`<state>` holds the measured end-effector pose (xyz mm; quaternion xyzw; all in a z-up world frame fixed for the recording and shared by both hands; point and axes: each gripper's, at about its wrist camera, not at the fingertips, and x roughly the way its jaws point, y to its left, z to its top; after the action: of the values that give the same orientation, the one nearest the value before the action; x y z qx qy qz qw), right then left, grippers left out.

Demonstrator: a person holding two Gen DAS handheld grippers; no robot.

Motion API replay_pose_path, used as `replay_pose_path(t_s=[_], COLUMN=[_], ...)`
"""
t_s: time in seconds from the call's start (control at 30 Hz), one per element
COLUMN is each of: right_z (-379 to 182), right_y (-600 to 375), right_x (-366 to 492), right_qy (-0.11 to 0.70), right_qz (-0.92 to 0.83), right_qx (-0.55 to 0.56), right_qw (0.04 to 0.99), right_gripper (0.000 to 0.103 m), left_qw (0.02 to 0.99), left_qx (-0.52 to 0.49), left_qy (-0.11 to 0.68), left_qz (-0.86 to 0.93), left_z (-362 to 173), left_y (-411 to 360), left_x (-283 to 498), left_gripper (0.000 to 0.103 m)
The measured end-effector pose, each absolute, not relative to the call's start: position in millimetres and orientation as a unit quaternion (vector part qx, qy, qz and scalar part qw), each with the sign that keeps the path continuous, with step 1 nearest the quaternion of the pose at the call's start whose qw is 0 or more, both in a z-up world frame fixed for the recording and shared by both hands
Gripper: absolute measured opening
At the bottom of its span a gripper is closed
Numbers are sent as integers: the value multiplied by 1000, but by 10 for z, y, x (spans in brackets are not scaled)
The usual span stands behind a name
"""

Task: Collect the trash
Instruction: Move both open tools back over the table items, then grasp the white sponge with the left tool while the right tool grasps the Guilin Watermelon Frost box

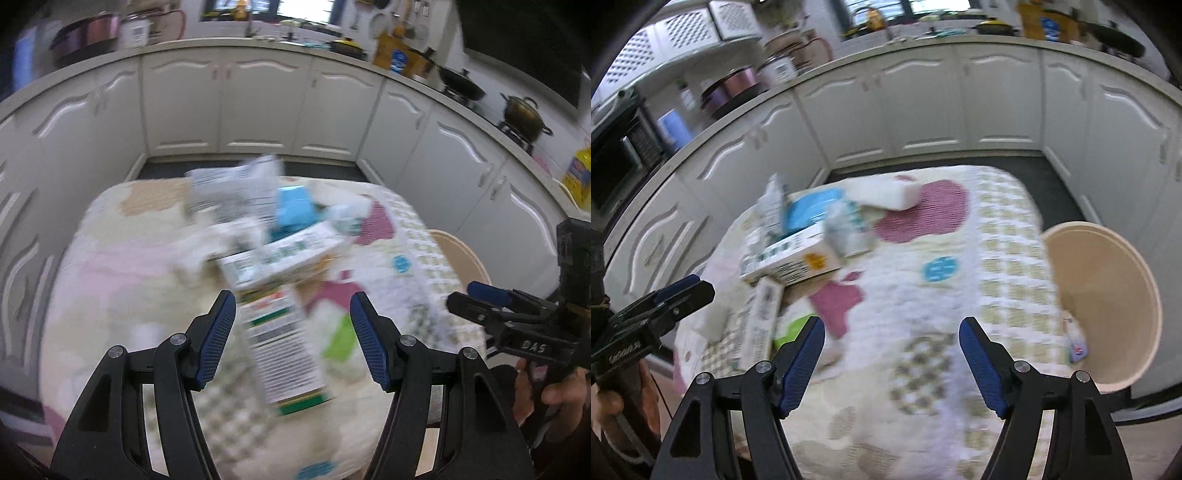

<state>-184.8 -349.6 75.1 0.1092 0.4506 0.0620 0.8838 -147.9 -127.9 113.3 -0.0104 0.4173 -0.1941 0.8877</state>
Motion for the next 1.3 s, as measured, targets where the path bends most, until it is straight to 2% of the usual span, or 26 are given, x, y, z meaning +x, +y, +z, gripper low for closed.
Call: replay_pose_path(t_s=[0.33,0.6,0.8,0.87,0.9,0.93,1.17,1.23,1.27,1.3], right_z=[633,480,405,384,374,365,186,146,154,180], right_y=[-2723,-2346,-2196,-2115,-2094,-2037,-1713,-1645,-1649,-1688], right_x=[-1620,-1322,-1218,-1201,-1200,-1192,-1132,-1140,-1148,-1162], right_qy=[482,508,525,530,532,533,547,540,536,533], right_qz=[155,165,163,160,159,158,131,122,122,131], right_qx=[101,79,76,64,59,50,-23,-55,-60,-49], right_qw=[856,842,832,830,830,830,827,831,833,835], right_gripper=[73,73,73,73,73,73,73,66,57,56], left_qw=[883,870,870,867,864,859,874,878,879,880], left_qx=[-55,-58,-12,-18,-26,-37,-40,-36,-33,-32], left_qy=[449,474,481,484,488,492,470,464,462,461], left_qz=[-127,-120,-107,-116,-125,-134,-118,-112,-110,-108], left_z=[856,598,426,380,369,367,556,589,592,600], left_y=[-438,-402,-453,-421,-401,-371,-176,-147,-138,-132], left_x=[-1440,-1307,-1227,-1191,-1184,-1177,-1231,-1242,-1244,-1264], left_gripper=[64,64,63,54,35,28,27,27,27,27])
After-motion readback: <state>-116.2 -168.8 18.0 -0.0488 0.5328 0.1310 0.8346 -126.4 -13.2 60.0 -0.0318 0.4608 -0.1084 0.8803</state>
